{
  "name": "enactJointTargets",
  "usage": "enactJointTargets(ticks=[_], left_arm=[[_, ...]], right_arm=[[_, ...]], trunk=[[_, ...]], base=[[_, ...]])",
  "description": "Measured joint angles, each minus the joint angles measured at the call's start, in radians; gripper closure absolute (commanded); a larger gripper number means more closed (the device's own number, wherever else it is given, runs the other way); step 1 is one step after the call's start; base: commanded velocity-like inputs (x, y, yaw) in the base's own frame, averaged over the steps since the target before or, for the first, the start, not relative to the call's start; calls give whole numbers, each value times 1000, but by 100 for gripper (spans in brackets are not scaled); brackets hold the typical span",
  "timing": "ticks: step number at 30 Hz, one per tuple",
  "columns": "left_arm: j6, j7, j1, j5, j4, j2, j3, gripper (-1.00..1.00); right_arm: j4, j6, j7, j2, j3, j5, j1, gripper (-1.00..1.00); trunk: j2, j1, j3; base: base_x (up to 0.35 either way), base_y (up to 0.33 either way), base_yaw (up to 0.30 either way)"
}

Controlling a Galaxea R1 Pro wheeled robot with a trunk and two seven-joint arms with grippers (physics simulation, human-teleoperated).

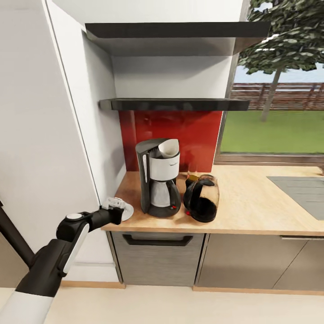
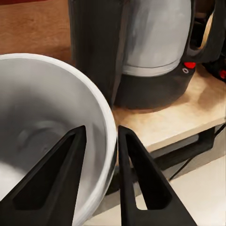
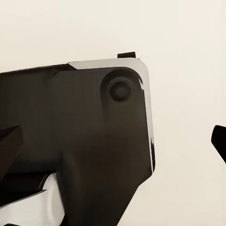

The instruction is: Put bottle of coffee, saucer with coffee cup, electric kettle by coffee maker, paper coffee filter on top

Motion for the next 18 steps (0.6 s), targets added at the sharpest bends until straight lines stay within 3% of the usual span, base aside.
enactJointTargets(ticks=[1,4,18], left_arm=[[1,69,2,-1,0,-16,1,100],[2,98,5,6,1,-24,0,100],[0,116,24,2,1,-31,-3,100]], right_arm=[[1,-1,-1,0,0,0,0,-100],[0,-1,-1,0,0,0,0,-100],[2,0,-1,1,3,2,0,-100]], trunk=[[0,0,0],[0,0,0],[0,0,0]], base=[[0,0,0],[0,0,0],[61,-26,0]])
